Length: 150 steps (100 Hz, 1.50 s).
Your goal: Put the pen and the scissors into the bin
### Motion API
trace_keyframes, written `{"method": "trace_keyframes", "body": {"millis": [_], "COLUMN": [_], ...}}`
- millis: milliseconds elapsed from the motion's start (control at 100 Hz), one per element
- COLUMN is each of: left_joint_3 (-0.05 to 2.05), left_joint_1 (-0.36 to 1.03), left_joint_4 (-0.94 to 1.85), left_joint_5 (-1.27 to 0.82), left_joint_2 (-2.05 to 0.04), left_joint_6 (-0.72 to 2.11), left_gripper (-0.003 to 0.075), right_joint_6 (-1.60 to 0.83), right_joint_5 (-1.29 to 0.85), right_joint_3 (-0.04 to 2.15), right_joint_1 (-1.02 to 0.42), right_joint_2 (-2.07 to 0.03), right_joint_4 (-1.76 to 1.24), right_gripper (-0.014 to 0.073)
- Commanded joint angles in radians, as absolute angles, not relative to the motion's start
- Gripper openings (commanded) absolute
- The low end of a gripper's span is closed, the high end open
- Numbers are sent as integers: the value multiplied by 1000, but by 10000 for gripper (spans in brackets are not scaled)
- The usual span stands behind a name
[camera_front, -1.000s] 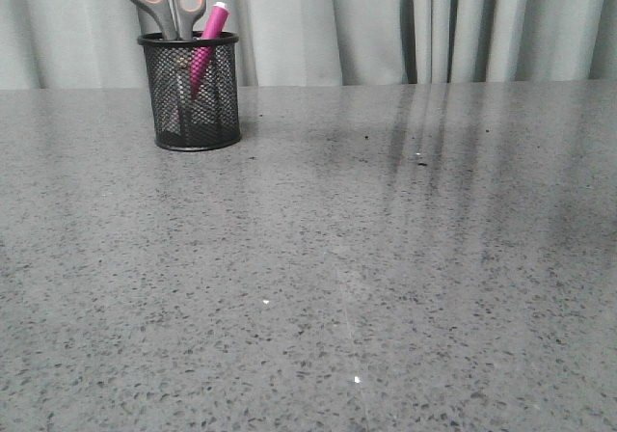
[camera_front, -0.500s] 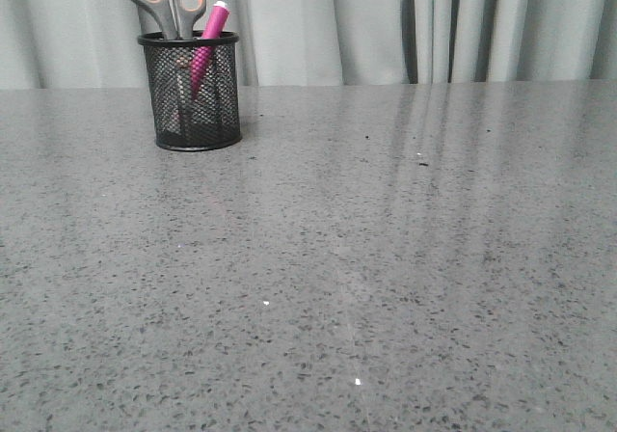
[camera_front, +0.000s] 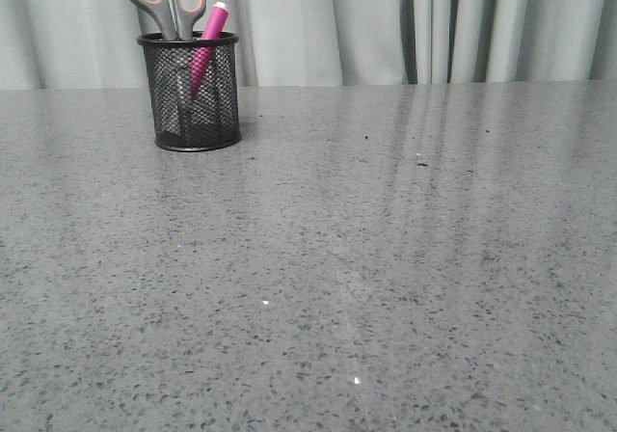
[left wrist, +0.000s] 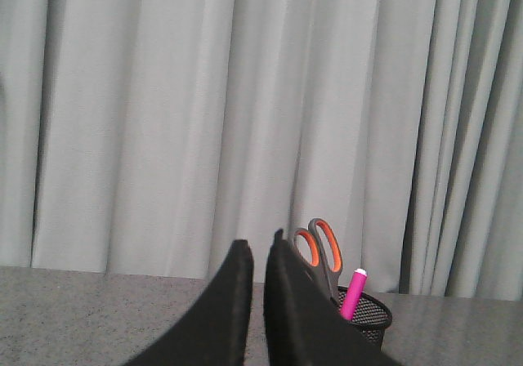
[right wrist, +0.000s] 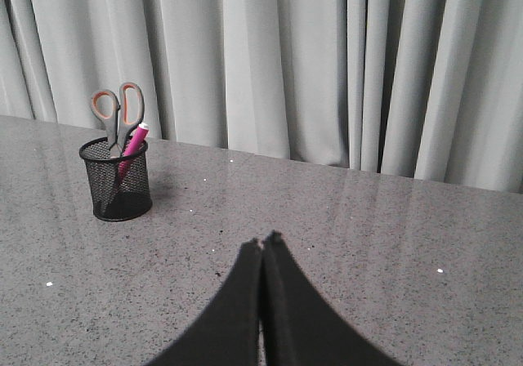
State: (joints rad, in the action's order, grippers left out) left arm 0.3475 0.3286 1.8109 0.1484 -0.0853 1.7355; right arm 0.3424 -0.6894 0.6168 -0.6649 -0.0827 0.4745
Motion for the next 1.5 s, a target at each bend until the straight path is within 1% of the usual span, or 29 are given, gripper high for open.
{"method": "trace_keyframes", "body": {"millis": [0,620,690,730,780,790,810,830,860,910,930,1000,1070,1390,1490], "left_joint_3": [373,364,346,327,297,292,277,261,242,206,198,154,105,-47,-45], "left_joint_1": [337,337,337,334,325,324,317,310,297,271,257,208,166,54,32], "left_joint_4": [1845,1830,1690,1513,1216,1119,1016,855,584,288,215,135,138,136,136], "left_joint_5": [122,146,159,159,159,159,159,153,137,88,60,-63,-145,-173,-265], "left_joint_2": [-97,-97,-97,-97,-97,-97,-97,-97,-97,-97,-97,-97,-97,-14,20], "left_joint_6": [1725,1725,1672,1574,1342,1260,1133,1047,835,568,469,273,209,204,204], "left_gripper": [9,9,9,9,9,9,9,9,9,9,9,9,9,9,9], "right_joint_6": [333,333,333,333,333,333,333,333,333,333,333,333,333,333,333], "right_joint_5": [-624,-624,-624,-624,-624,-624,-624,-624,-624,-624,-624,-624,-624,-624,-624], "right_joint_3": [636,636,636,636,636,636,636,636,636,636,636,636,636,636,636], "right_joint_1": [-660,-660,-660,-660,-660,-660,-660,-660,-660,-660,-660,-660,-660,-660,-660], "right_joint_2": [-98,-98,-98,-98,-98,-98,-98,-98,-98,-98,-98,-98,-98,-98,-98], "right_joint_4": [511,511,511,511,511,511,511,511,511,511,511,511,511,511,511], "right_gripper": [-69,-69,-69,-69,-69,-69,-69,-69,-69,-69,-69,-69,-69,-69,-69]}}
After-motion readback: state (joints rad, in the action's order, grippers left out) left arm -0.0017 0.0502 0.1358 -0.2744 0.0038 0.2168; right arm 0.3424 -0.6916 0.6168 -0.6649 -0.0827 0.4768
